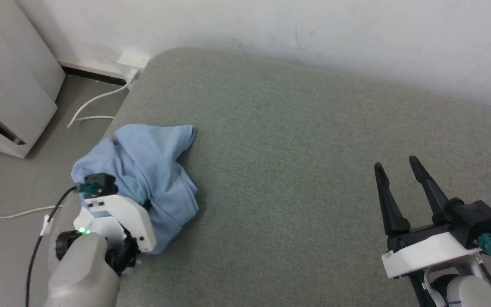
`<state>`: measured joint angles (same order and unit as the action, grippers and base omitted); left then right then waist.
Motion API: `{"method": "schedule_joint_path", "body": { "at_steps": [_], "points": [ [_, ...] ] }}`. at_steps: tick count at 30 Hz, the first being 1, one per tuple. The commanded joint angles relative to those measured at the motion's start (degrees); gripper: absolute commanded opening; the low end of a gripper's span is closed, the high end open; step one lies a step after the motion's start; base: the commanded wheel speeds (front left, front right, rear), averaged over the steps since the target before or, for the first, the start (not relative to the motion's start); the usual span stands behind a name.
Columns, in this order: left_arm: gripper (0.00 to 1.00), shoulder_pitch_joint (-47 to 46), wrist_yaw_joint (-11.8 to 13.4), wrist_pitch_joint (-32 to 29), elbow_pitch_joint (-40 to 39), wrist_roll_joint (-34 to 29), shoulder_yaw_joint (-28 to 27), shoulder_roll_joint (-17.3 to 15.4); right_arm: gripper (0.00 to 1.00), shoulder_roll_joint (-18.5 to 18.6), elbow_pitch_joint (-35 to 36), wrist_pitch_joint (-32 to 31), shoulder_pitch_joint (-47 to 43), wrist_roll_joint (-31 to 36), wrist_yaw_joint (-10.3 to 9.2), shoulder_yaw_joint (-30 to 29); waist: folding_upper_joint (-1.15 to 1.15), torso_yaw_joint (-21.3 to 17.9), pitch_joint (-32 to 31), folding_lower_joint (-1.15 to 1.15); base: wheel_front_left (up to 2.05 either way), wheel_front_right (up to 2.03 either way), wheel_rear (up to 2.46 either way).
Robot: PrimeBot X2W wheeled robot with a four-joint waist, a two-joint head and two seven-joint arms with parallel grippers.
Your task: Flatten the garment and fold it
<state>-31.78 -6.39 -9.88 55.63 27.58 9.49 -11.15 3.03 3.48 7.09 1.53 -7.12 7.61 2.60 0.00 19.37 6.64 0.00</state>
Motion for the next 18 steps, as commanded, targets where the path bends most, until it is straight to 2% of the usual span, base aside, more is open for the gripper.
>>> {"method": "schedule_joint_path", "body": {
  "at_steps": [1,7,9,14,18],
  "points": [
    [0.0,-0.51,0.84,2.6,1.08,-0.25,0.12,-1.4,1.0,-0.14,-0.15,0.51,0.19,-0.48,-0.11,0.11,0.0,0.92,-1.41,0.0,0.0,0.0,0.0],
    [0.0,-1.49,3.17,19.02,-0.39,-1.83,0.72,-3.55,1.0,-0.15,-0.5,1.93,-0.63,-1.95,-0.12,-0.65,0.0,0.55,-4.01,0.0,0.0,0.0,0.0],
    [0.0,-1.45,3.97,22.72,-2.01,-2.45,0.66,-4.15,1.0,-0.15,-0.48,2.26,-0.7,-2.41,-0.12,-1.25,0.0,-0.35,-4.42,0.0,0.0,0.0,0.0],
    [0.0,-0.11,5.77,24.8,-11.18,-4.66,-0.01,-3.92,1.0,-0.15,-0.27,2.33,-1.21,-2.47,-0.12,-3.37,0.0,-3.35,-5.11,0.0,0.0,0.0,0.0],
    [0.0,2.27,6.68,24.85,-23.0,-6.97,-0.97,-2.21,1.0,-0.15,0.14,2.21,-0.95,-2.23,-0.12,-5.09,0.0,-6.92,-4.69,0.0,0.0,0.0,0.0]
  ]
}}
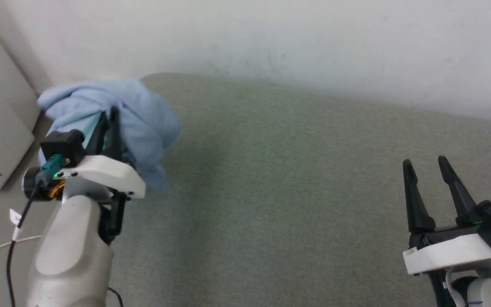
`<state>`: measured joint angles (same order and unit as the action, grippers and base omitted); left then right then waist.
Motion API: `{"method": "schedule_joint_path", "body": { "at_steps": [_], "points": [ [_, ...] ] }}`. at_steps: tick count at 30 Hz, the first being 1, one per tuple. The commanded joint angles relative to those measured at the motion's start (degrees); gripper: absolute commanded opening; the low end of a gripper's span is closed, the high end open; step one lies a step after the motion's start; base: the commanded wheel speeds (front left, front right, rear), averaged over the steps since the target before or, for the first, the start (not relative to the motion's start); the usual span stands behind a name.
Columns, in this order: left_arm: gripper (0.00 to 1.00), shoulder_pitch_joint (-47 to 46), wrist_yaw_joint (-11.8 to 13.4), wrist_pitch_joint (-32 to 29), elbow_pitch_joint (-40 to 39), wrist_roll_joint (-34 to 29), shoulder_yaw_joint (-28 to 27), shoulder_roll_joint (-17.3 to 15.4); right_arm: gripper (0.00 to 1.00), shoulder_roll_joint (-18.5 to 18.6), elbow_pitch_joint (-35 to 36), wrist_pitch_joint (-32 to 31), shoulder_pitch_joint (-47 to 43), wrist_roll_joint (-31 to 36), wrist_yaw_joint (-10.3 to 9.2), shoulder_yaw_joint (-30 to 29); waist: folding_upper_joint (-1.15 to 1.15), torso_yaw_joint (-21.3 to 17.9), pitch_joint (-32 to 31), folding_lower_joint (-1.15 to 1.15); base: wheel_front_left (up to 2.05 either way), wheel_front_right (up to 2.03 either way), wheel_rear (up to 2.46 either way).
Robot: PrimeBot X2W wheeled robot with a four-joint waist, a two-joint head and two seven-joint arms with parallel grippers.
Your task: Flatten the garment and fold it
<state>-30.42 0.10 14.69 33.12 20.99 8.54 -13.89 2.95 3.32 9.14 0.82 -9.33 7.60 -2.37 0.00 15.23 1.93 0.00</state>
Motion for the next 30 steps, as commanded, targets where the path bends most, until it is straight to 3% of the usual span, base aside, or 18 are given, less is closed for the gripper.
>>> {"method": "schedule_joint_path", "body": {
  "at_steps": [1,5,13,18,23,24,26,27,30],
  "points": [
    [0.0,1.62,0.17,0.28,-2.88,-0.95,0.12,1.2,1.0,-0.07,0.39,0.12,-0.2,0.07,-0.11,-0.51,0.0,-3.77,0.06,0.0,0.0,0.0,0.0],
    [0.0,3.66,-0.26,0.29,-9.94,-2.36,1.32,4.12,1.0,-0.07,0.69,-0.24,0.44,0.34,-0.11,-0.95,0.0,-9.17,0.98,0.0,0.0,0.0,0.0],
    [0.0,6.03,-2.57,0.19,-14.08,-2.44,7.99,9.18,1.0,-0.07,0.41,-0.58,0.22,0.19,-0.11,-2.45,0.0,-17.9,2.19,0.0,0.0,0.0,0.0],
    [0.0,8.78,-3.41,-2.03,-11.67,-0.7,14.93,10.68,1.0,-0.07,0.24,-0.56,0.15,-0.47,-0.11,-2.99,0.0,-21.83,4.04,0.0,0.0,0.0,0.0],
    [0.0,12.42,-3.97,-5.47,-4.14,0.75,21.96,10.96,1.0,-0.07,-0.1,-0.17,0.5,-1.3,-0.11,-2.43,0.0,-23.63,5.71,0.0,0.0,0.0,0.0],
    [0.09,12.89,-4.16,-5.67,-3.12,1.15,23.32,10.97,1.0,-0.07,-0.27,-0.05,0.6,-1.4,-0.11,-2.39,0.0,-23.71,5.82,0.0,0.0,0.0,0.0],
    [0.89,13.35,-4.53,-5.85,-1.96,1.73,26.06,10.99,1.0,-0.07,-0.53,0.17,0.78,-1.52,-0.11,-2.51,0.0,-23.55,6.13,0.0,0.0,0.0,0.0],
    [1.0,13.26,-4.68,-5.5,-1.66,1.81,27.15,10.99,1.0,-0.07,-0.67,0.28,0.87,-1.53,-0.11,-2.61,0.0,-23.37,6.15,0.0,0.0,0.0,0.0],
    [1.0,12.82,-4.61,-2.93,-2.52,1.95,28.88,11.0,1.0,-0.07,-1.08,0.44,1.06,-1.35,-0.11,-2.6,0.0,-22.59,5.74,0.0,0.0,0.0,0.0]
  ]
}}
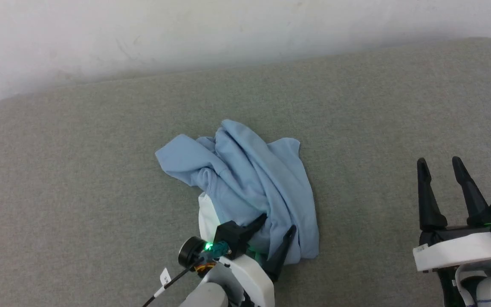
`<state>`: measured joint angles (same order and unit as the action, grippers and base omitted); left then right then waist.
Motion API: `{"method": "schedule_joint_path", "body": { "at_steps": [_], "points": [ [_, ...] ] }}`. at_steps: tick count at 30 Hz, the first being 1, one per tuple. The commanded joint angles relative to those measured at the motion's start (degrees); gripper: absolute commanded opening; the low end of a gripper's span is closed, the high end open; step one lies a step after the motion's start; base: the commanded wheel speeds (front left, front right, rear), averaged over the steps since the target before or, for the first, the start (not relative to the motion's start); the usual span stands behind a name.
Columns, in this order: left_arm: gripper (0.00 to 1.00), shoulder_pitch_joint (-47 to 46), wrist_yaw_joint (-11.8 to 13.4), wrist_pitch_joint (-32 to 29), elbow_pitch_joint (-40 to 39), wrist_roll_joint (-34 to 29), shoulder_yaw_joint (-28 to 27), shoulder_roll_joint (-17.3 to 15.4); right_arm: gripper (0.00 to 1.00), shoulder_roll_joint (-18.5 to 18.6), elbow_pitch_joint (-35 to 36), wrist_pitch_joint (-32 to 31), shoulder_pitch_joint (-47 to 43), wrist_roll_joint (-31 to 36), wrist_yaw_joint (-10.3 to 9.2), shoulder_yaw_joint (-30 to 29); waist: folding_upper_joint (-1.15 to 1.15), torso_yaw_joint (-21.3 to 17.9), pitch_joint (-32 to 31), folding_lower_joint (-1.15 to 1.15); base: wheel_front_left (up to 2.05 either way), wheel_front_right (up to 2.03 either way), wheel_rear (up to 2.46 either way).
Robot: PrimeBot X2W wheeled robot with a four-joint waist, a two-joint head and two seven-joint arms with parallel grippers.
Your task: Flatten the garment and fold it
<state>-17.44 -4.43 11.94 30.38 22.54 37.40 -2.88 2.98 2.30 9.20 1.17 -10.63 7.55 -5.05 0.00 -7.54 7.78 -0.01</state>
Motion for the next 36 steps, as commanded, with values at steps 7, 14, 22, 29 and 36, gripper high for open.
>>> {"method": "schedule_joint_path", "body": {
  "at_steps": [7,14,22,29,36],
  "points": [
    [1.0,-0.46,3.69,2.94,-9.55,-0.14,-3.22,0.0,1.0,-0.11,-0.01,0.2,0.2,0.32,-0.06,-0.27,0.0,2.93,-1.96,0.01,0.0,0.0,0.0],
    [1.0,2.77,8.38,3.04,-20.33,-1.29,-13.95,-1.03,1.0,-0.11,0.48,-0.58,-0.74,0.74,-0.06,-0.16,0.0,5.17,-3.58,0.01,0.0,0.0,0.0],
    [1.0,10.1,11.84,3.05,-23.31,-2.58,-25.78,-4.29,1.0,-0.11,0.76,-1.74,-2.28,1.27,-0.06,0.87,0.0,6.6,-5.75,0.01,0.0,0.0,0.0],
    [1.0,14.78,12.44,3.06,-23.5,-3.47,-29.77,-6.98,1.0,-0.11,1.28,-3.93,-4.09,2.6,-0.06,2.01,0.0,7.71,-6.77,0.01,0.0,0.0,0.0],
    [1.0,15.04,11.87,3.06,-24.11,-3.37,-29.48,-6.83,1.0,-0.11,1.02,-6.02,-4.87,2.86,-0.06,0.22,0.0,10.33,-5.63,0.01,0.0,0.0,0.0]
  ]
}}
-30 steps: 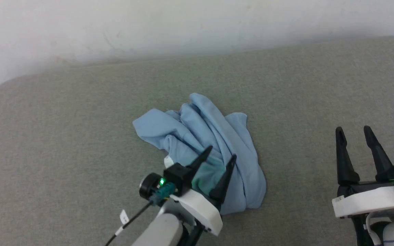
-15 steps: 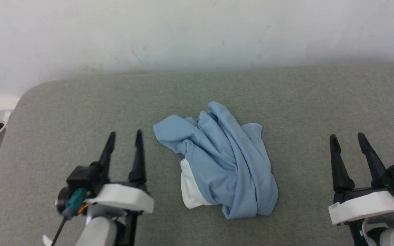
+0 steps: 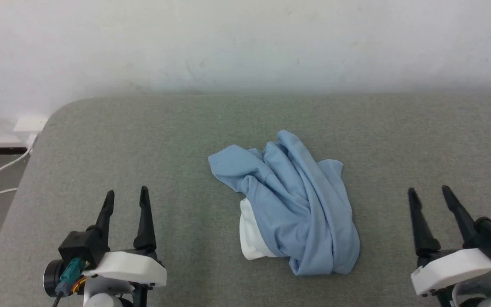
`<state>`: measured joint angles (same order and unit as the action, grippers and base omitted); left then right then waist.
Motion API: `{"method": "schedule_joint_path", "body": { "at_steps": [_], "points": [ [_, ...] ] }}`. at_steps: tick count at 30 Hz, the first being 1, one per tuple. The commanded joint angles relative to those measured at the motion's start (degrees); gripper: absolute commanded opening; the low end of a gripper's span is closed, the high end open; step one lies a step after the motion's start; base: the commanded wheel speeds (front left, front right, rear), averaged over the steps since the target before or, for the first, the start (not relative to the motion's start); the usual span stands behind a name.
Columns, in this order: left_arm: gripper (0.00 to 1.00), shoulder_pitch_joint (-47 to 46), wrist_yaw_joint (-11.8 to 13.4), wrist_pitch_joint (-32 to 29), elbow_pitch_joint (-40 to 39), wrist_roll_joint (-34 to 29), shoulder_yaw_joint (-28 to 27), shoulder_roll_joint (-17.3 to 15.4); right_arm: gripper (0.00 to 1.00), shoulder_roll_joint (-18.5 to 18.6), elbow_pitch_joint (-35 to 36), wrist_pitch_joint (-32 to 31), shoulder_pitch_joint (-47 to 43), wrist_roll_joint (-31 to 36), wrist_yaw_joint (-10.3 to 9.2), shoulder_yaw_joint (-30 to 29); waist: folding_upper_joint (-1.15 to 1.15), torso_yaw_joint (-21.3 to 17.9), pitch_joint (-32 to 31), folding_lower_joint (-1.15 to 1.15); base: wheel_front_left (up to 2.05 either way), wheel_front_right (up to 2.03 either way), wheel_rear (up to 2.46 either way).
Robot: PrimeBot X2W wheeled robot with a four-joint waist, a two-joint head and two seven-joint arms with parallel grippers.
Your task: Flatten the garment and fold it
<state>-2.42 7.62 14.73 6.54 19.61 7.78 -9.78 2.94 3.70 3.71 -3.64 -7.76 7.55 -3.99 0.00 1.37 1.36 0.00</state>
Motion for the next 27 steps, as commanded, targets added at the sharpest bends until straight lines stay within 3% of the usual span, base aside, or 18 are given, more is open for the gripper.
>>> {"method": "schedule_joint_path", "body": {
  "at_steps": [1,6,12,22,27],
  "points": [
    [1.0,-0.29,-0.3,0.27,-0.37,-0.39,0.23,0.28,1.0,-0.06,-1.08,-0.99,0.48,0.27,-0.06,-1.66,0.0,2.06,1.19,0.0,0.0,0.0,0.0],
    [1.0,-2.03,-1.25,0.27,-0.96,-0.7,0.57,1.39,1.0,-0.06,-9.17,-6.53,5.39,1.33,-0.06,-5.01,0.0,6.0,3.2,0.0,0.0,0.0,0.0],
    [1.0,-3.57,-2.56,0.27,-1.55,-1.96,1.18,2.78,1.0,2.09,-21.27,-14.89,15.59,-3.09,-0.06,-5.19,0.0,9.58,5.52,0.0,0.0,0.0,0.0],
    [1.0,-6.39,-4.45,0.27,-2.96,-3.24,1.15,5.35,1.0,8.98,-34.98,-32.01,29.69,-9.76,-0.06,4.39,0.0,12.37,8.98,0.0,0.0,0.0,0.0],
    [1.0,-6.9,-5.08,0.27,-2.9,-3.81,1.0,6.17,1.0,10.74,-41.08,-40.24,32.8,-12.83,-0.06,9.11,0.0,12.76,9.86,0.0,0.0,0.0,0.0]
  ]
}}
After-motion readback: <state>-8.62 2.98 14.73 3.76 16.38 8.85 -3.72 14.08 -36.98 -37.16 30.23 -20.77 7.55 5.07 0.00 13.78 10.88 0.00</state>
